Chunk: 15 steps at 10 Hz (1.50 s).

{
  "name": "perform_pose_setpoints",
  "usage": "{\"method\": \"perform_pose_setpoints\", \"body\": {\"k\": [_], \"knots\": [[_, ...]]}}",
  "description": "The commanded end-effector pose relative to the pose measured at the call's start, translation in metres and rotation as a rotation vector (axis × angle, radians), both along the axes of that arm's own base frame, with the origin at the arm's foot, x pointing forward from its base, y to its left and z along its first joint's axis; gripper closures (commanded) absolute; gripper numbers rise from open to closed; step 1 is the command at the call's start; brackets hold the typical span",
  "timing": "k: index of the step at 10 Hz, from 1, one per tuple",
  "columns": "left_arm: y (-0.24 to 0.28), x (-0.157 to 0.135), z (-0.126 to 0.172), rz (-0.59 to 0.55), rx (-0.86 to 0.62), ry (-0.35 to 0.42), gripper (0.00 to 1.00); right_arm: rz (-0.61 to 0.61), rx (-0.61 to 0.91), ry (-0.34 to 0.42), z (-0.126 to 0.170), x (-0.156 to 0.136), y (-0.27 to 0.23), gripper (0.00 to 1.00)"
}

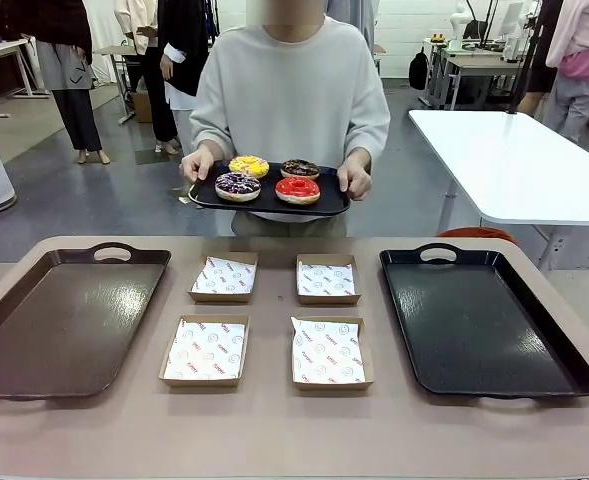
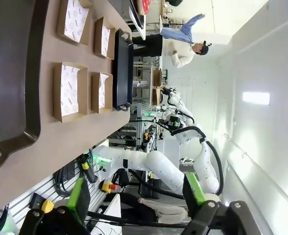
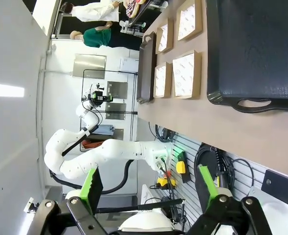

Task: Individually package the donuts and arrange them on the tray.
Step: Pick up one Paper togo box.

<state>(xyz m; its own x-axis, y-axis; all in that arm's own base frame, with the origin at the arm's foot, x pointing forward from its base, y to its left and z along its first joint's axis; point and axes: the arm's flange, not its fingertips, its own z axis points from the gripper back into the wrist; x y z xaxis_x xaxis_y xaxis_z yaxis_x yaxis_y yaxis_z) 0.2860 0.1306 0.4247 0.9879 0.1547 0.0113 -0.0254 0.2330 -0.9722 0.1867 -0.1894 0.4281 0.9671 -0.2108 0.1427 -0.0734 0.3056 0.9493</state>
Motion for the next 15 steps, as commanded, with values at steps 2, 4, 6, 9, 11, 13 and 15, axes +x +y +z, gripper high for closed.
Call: {"method": "perform_pose_setpoints", "body": {"k": [2,4,6,9,11,13,15], "knots": [[0.001,-0.001,0.001,0.013,-0.015,0.011,0.00,0.002,0.015,-0.025,0.001,-0.001,0.000,0.00],[0.001,-0.001,0.001,0.013,-0.015,0.011,0.00,0.002,0.015,-0.025,0.001,-0.001,0.000,0.00],[0.001,-0.001,0.001,0.013,-0.015,0.011,0.00,0.002,0.015,-0.025,0.001,-0.001,0.000,0.00],[0.001,-0.001,0.001,0.013,-0.015,0.011,0.00,0.002,0.015,-0.025,0.001,-0.001,0.000,0.00],[0.001,-0.001,0.001,0.013,-0.015,0.011,0.00,0.002,0.015,-0.025,0.001,-0.001,0.000,0.00],[-0.018,0.004,0.036,0.006,0.082,-0.037,0.00,0.002,0.015,-0.025,0.001,-0.001,0.000,0.00],[-0.070,0.020,0.096,-0.028,0.294,-0.057,0.00,0.002,0.015,-0.025,0.001,-0.001,0.000,0.00]]}}
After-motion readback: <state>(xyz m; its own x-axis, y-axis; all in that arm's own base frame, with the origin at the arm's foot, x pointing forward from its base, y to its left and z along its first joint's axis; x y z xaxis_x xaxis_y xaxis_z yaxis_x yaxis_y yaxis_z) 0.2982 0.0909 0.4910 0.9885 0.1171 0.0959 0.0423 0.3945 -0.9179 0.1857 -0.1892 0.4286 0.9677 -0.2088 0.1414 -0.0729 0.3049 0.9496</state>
